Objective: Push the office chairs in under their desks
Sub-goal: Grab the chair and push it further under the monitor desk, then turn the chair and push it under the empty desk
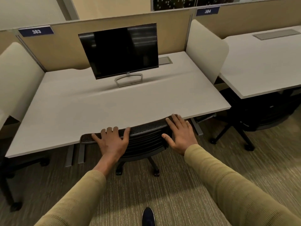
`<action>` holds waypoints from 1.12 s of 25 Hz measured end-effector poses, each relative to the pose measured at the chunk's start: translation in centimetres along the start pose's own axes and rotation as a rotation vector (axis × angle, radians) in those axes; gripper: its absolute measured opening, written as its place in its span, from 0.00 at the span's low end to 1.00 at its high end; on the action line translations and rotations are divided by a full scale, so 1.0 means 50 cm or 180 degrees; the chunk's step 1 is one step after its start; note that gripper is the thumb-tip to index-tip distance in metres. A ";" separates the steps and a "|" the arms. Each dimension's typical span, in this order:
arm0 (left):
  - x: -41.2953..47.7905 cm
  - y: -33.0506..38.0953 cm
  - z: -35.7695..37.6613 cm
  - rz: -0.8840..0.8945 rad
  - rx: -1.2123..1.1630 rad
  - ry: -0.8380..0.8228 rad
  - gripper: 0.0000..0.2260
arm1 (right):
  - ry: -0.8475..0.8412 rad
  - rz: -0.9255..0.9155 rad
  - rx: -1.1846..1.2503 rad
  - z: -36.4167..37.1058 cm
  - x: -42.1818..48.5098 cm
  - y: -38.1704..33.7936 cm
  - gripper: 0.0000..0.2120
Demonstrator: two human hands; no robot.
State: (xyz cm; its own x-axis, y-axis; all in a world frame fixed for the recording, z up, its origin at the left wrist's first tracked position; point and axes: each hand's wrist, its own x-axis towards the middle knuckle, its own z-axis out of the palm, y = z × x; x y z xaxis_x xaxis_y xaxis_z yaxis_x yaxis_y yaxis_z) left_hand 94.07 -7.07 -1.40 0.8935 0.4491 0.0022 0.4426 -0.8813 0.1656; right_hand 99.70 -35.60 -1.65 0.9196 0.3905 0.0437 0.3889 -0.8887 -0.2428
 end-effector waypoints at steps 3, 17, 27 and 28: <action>-0.084 0.115 0.029 0.0359 -0.0220 0.0014 0.39 | -0.0085 0.0064 0.0028 -0.017 -0.073 0.068 0.38; -0.490 0.656 0.246 0.1505 0.0031 -0.0606 0.41 | -0.0243 0.0876 -0.0153 -0.101 -0.529 0.561 0.38; -0.513 1.035 0.332 0.2150 0.0016 -0.0752 0.41 | -0.0110 0.1357 -0.0096 -0.187 -0.582 0.869 0.37; -0.511 1.076 0.343 0.2193 0.0006 -0.0761 0.41 | -0.0110 0.1357 -0.0116 -0.199 -0.573 0.906 0.37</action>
State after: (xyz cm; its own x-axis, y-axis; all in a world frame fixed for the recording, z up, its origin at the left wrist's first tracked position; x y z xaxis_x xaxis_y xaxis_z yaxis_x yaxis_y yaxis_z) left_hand 96.37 -68.49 -9.49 0.9615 -0.2518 -0.1102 -0.2263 -0.9527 0.2027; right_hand 91.51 -89.44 -4.25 0.9963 -0.0062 -0.0857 -0.0231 -0.9800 -0.1978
